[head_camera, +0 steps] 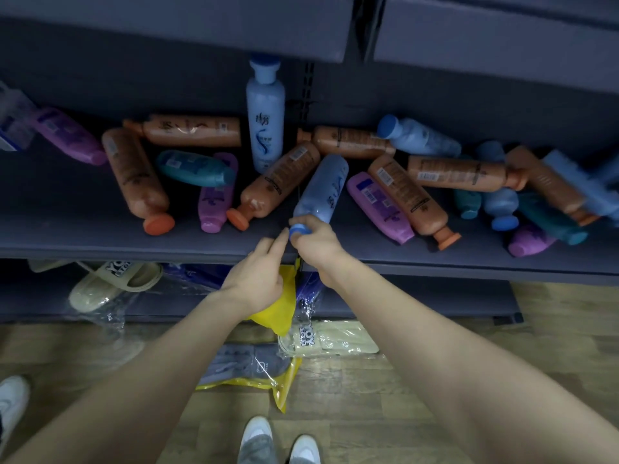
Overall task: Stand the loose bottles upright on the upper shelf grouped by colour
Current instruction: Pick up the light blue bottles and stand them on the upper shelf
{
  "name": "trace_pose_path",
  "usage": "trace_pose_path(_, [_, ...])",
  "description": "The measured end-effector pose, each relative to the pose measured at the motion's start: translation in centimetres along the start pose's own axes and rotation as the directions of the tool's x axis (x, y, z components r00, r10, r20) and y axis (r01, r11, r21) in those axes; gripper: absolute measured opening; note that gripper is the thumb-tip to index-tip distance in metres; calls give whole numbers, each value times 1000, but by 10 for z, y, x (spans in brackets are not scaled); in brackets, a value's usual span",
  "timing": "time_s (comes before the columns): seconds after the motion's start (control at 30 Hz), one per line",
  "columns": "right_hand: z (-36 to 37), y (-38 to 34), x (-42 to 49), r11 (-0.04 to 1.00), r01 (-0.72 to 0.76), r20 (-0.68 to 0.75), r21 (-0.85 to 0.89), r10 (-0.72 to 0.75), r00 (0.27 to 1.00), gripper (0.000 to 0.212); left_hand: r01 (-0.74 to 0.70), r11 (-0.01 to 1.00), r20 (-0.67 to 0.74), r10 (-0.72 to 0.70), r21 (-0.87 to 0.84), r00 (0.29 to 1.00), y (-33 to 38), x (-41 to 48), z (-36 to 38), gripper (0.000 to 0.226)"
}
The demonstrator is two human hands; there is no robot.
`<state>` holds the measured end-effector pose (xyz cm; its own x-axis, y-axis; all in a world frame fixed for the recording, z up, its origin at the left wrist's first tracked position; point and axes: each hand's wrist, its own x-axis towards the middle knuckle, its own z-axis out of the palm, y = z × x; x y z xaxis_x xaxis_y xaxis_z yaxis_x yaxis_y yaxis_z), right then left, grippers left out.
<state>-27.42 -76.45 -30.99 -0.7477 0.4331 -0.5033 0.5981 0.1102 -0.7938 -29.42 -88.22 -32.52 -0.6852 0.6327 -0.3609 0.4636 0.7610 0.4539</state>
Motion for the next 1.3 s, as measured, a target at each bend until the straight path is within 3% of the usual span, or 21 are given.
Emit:
trace_pose_path(0.37, [-32, -33, -45, 999, -9, -4, -49, 8, 1000, 40, -16, 997, 73, 10, 81, 997, 36, -40, -35, 82])
trace_pose_path(0.47, [-42, -45, -56, 999, 3, -23, -39, -4, 1000, 32, -18, 996, 96, 10, 83, 995, 46, -49, -44, 79])
trace_pose_path(0.7, [-76, -73, -96, 987, -153, -4, 51, 154, 988, 23, 44, 990, 78, -54, 131, 995, 58, -73, -71, 77])
trace_pose_path(0.9, [-93, -73, -130, 981, -112, 68, -162, 124, 990, 7, 87, 978, 34, -95, 189, 995, 70, -90, -94, 73])
trace_pose_path(1.03, [-101, -72, -138, 950, -11, 82, -312, 39, 996, 12, 91, 979, 7, -94, 182, 996, 76, -98, -103, 71])
trace_pose_path(1.17, [-116, -87, -149, 848, 108, 133, -519, -45, 990, 16, 105, 977, -10, -105, 184, 994, 82, -105, -113, 69])
trace_pose_path(1.3, [-136, -113, -167, 683, 201, 175, -702, -109, 979, 28, 104, 979, -21, -101, 175, 995, 90, -110, -124, 65])
